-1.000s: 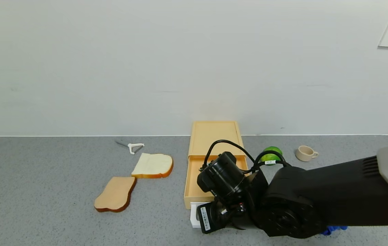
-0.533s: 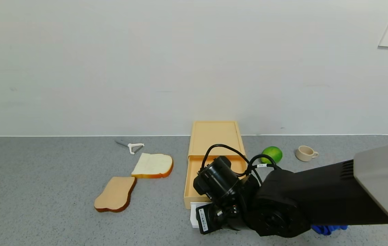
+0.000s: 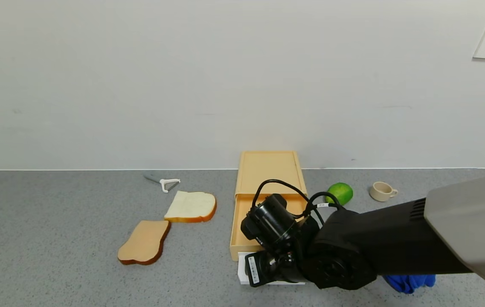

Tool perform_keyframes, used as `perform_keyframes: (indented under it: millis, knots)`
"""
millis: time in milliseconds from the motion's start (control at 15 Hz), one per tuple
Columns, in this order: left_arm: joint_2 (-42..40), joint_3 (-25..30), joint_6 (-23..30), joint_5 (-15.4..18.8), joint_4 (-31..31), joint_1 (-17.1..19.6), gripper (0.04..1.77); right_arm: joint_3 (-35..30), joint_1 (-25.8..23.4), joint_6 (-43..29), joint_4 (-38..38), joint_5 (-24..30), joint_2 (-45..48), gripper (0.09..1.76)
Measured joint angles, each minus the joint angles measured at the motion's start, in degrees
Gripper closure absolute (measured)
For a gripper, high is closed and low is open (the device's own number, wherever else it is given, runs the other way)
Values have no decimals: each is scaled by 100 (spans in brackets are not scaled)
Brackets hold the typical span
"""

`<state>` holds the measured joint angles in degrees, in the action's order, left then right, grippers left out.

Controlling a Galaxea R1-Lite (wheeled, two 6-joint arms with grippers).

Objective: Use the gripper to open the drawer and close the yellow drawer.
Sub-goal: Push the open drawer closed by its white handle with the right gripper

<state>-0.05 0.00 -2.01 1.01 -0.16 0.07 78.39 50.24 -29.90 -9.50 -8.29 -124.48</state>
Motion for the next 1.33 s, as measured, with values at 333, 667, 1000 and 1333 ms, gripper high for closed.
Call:
perform_keyframes:
  millis: [333,667,1000,1333]
  knots:
    - [0,0,-11,4,0,0,9,144,-96,24,-73,-69,-94,173]
    - [0,0,-13,4,0,0,9,362,-145,28,-169,-157,-168,173]
    - [0,0,-10,4,0,0,9,483,-274,122,-163,-173,-223,173]
    - [0,0,-13,4,0,0,9,670,-416,226,-334,-174,-243,173]
